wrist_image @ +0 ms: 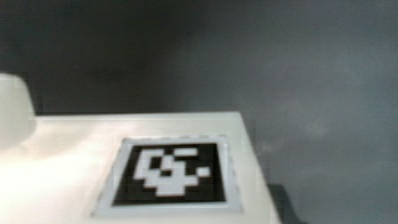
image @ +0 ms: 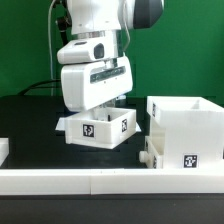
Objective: Assemble drawer
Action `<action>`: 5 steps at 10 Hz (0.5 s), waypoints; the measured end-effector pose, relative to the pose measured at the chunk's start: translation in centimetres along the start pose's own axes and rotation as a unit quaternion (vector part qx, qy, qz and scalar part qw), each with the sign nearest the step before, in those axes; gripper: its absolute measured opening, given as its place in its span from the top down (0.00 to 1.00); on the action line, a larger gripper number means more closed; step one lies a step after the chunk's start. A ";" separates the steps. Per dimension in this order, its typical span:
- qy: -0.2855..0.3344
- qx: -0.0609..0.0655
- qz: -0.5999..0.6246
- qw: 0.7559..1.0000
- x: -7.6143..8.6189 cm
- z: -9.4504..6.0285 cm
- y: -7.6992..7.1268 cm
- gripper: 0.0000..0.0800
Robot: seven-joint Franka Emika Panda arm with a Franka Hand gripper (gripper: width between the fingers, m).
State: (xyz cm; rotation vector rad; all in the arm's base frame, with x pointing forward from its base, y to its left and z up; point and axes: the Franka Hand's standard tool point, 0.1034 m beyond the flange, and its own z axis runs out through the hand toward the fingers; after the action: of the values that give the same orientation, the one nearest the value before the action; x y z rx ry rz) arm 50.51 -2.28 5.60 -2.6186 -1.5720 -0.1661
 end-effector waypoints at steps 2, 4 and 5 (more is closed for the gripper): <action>-0.004 0.000 -0.071 0.997 -0.2 0.1 0.0 0.95; -0.010 -0.001 -0.168 0.986 -0.3 0.1 0.4 0.95; -0.015 -0.001 -0.212 0.977 -0.1 0.2 0.8 0.95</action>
Offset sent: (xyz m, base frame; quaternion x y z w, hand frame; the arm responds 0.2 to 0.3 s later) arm 0.0117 -0.0071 0.0015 -0.0054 -0.0175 -0.2501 0.9680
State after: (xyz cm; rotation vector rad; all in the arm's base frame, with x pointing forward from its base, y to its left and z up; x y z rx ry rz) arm 51.16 -2.67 5.38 -2.2566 -2.1213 -0.1530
